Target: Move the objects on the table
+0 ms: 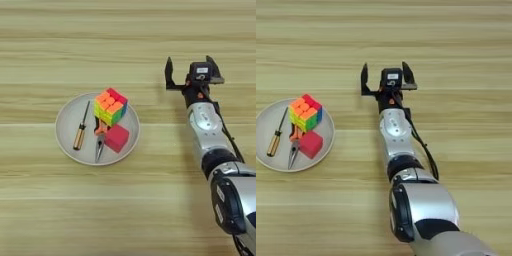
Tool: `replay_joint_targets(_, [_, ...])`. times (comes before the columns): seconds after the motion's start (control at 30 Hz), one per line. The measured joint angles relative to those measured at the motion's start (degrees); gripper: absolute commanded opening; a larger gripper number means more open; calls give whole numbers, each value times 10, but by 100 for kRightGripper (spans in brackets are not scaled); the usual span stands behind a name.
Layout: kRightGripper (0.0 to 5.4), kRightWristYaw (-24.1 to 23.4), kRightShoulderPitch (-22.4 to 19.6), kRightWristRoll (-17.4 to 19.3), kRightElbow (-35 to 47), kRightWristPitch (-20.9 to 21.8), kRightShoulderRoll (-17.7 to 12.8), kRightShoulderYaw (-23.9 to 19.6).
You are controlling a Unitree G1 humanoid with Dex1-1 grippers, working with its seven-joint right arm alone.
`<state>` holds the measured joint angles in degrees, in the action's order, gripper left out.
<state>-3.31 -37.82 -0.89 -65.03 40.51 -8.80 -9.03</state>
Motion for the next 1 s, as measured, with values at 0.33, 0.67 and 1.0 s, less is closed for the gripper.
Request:
replay_joint_targets(0.33, [537,2,0,4,0,0,0,-2])
replay_joint_targets(0.67, [537,50,3,5,19,51,5,11])
replay_joint_targets(1.0, [537,205,18,71,46,65,29,18])
